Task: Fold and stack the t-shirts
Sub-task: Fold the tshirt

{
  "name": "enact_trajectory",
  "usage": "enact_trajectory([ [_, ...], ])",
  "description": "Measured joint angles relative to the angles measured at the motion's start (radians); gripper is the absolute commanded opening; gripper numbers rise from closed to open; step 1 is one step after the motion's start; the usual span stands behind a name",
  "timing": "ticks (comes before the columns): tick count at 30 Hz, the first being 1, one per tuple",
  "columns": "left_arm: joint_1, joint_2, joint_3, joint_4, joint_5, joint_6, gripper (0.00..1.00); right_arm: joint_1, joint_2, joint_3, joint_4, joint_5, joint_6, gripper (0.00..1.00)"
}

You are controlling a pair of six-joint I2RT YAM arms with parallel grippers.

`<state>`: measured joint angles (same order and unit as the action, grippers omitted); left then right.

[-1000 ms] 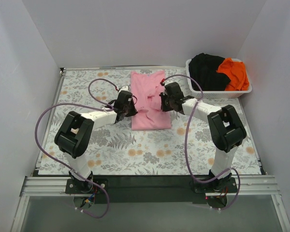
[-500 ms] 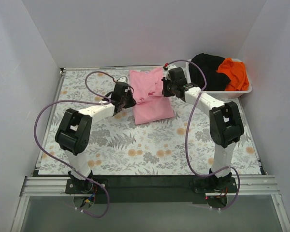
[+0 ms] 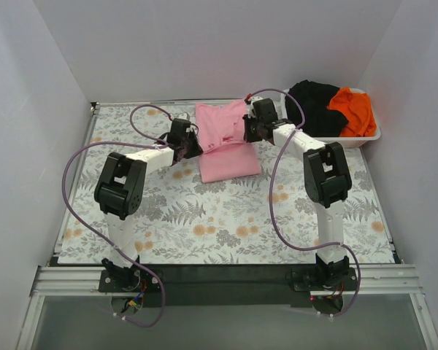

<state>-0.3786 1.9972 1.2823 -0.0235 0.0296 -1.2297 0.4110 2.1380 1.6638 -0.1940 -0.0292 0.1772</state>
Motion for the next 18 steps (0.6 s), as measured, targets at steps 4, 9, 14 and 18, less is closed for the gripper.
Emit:
enact_trajectory([
  [4, 0.003, 0.011, 0.024, -0.002, -0.008, 0.016, 0.88, -0.008, 0.031, 0.026, -0.010, -0.001, 0.004, 0.69],
  [9, 0.004, -0.024, 0.036, 0.000, -0.039, 0.018, 0.89, -0.018, 0.028, 0.030, -0.017, 0.005, -0.021, 0.98],
  [14, 0.004, -0.148, -0.007, 0.033, -0.047, 0.026, 0.90, -0.019, -0.056, -0.053, -0.011, 0.016, -0.026, 0.98],
  [18, 0.004, -0.273, -0.122, 0.091, -0.037, 0.030, 0.87, -0.019, -0.201, -0.209, 0.040, 0.006, -0.024, 0.97],
])
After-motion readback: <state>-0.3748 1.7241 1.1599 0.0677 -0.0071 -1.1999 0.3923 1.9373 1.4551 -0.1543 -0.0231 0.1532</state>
